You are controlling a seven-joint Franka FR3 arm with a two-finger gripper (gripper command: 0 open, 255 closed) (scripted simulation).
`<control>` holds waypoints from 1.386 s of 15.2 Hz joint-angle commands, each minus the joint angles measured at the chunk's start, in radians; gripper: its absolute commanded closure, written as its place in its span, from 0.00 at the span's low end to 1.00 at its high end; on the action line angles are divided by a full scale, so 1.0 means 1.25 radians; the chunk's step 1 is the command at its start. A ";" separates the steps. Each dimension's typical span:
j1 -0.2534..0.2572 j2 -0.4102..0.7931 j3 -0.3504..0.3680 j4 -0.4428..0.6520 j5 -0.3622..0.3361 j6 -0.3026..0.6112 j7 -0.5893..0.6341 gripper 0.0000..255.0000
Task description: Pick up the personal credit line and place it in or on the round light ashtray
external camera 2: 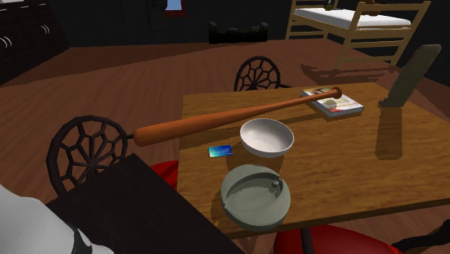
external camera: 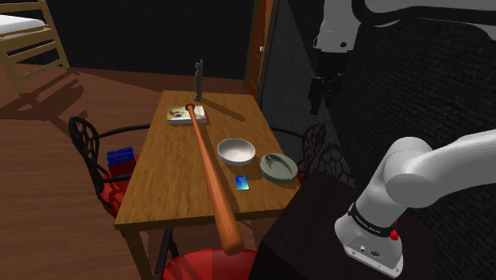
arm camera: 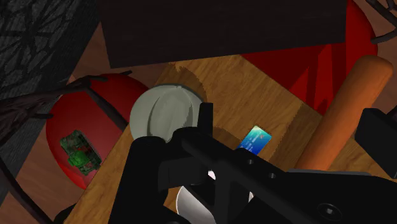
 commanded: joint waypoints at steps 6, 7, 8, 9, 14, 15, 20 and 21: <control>-0.010 0.047 0.030 -0.094 0.035 0.148 0.073 0.00; -0.012 0.061 0.036 -0.109 0.041 0.179 0.086 0.00; -0.014 0.077 0.043 -0.124 0.048 0.210 0.100 0.00; -0.015 0.094 0.049 -0.137 0.055 0.242 0.114 0.00; -0.022 0.201 0.079 -0.186 0.086 0.407 0.178 0.00; -0.024 0.227 0.085 -0.191 0.092 0.440 0.191 0.00; -0.031 0.375 0.109 -0.201 0.114 0.608 0.251 0.00; -0.033 0.408 0.114 -0.198 0.117 0.641 0.263 0.00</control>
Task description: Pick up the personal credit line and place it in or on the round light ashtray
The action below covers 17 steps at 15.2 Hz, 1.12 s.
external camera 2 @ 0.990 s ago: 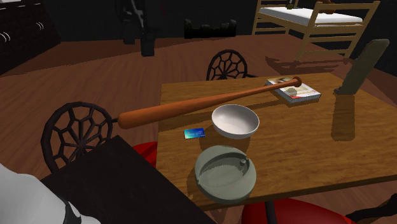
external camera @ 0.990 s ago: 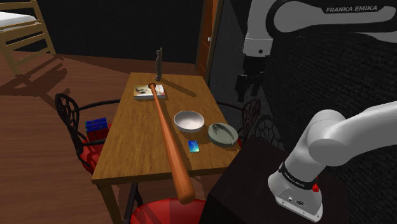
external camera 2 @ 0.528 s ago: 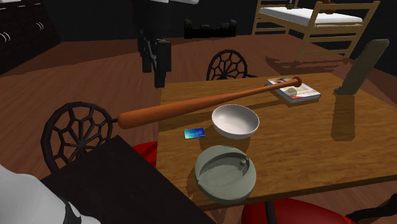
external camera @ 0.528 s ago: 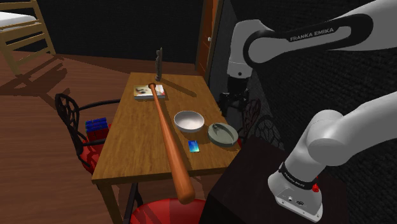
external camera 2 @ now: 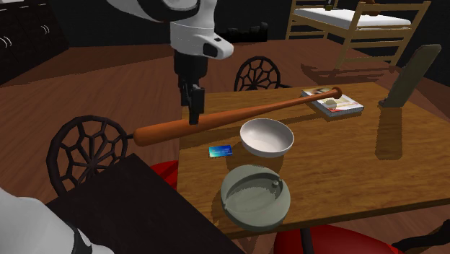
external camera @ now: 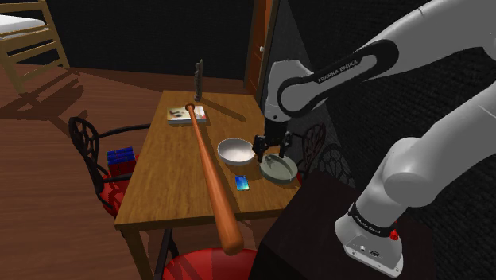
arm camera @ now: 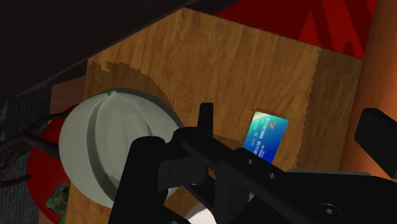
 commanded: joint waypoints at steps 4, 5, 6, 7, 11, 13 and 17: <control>-0.009 0.169 0.015 0.022 0.010 0.160 0.059 0.00; -0.010 0.205 0.016 0.030 0.010 0.189 0.071 0.00; -0.010 0.241 0.017 0.040 0.010 0.217 0.084 0.00; -0.011 0.277 0.017 0.051 0.009 0.244 0.096 0.00; -0.007 0.421 0.010 0.106 0.004 0.342 0.144 0.00; -0.002 0.492 0.004 0.141 0.004 0.383 0.165 0.00; 0.002 0.537 0.002 0.150 0.005 0.420 0.167 0.00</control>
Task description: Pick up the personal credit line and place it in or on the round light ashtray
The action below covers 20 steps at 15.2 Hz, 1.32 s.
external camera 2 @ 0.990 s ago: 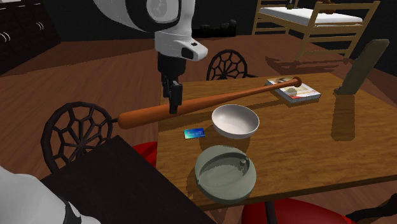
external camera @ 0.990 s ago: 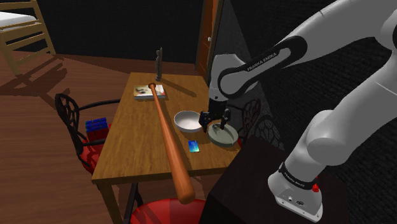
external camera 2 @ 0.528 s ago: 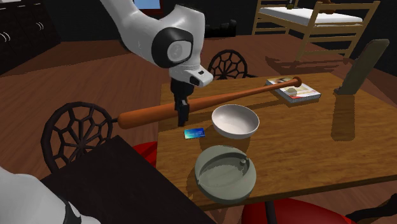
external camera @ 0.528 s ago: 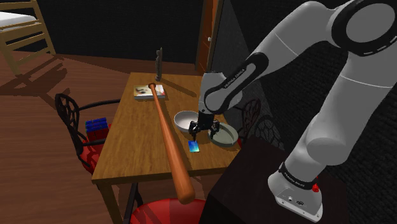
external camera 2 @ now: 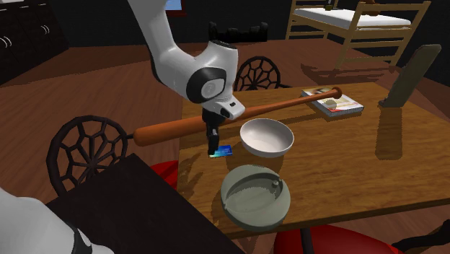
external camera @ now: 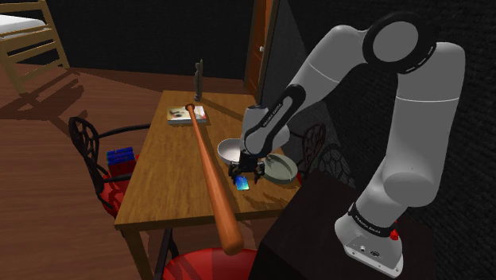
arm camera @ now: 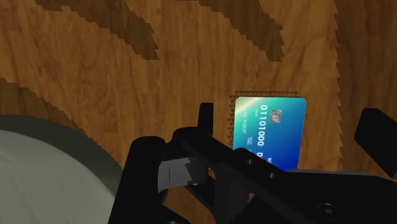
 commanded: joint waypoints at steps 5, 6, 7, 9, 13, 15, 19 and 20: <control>0.007 0.071 0.000 0.012 0.001 0.061 0.000 0.00; 0.007 0.071 0.000 0.012 0.001 0.061 0.000 0.00; 0.007 0.071 0.000 0.012 0.001 0.061 0.000 0.00; 0.007 0.071 0.000 0.012 0.001 0.061 0.000 0.00; 0.007 0.071 0.000 0.012 0.001 0.061 0.000 1.00; 0.007 0.071 0.000 0.011 0.001 0.061 0.001 1.00; 0.008 0.071 0.001 0.011 0.001 0.062 0.001 1.00; 0.007 0.070 0.000 0.011 0.001 0.061 0.000 1.00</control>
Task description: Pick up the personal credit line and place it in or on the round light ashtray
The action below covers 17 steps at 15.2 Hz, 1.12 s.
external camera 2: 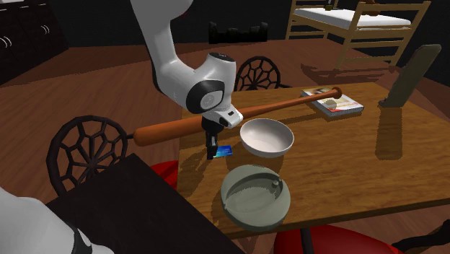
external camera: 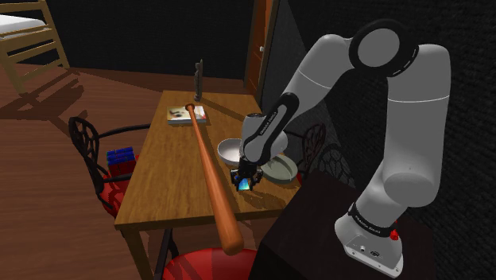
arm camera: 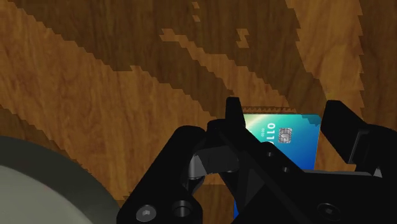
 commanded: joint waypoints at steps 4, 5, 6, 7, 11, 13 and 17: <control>0.001 -0.020 0.002 -0.004 0.000 -0.015 0.001 1.00; 0.000 -0.033 0.003 -0.007 0.000 -0.025 0.002 1.00; 0.000 -0.045 0.003 -0.009 0.001 -0.034 0.004 1.00; 0.000 -0.058 0.004 -0.012 0.001 -0.044 0.005 1.00; -0.002 -0.107 0.005 -0.021 0.001 -0.084 0.009 1.00; -0.003 -0.131 0.006 -0.024 0.002 -0.105 0.011 1.00; -0.004 -0.178 0.007 -0.028 0.002 -0.148 0.016 1.00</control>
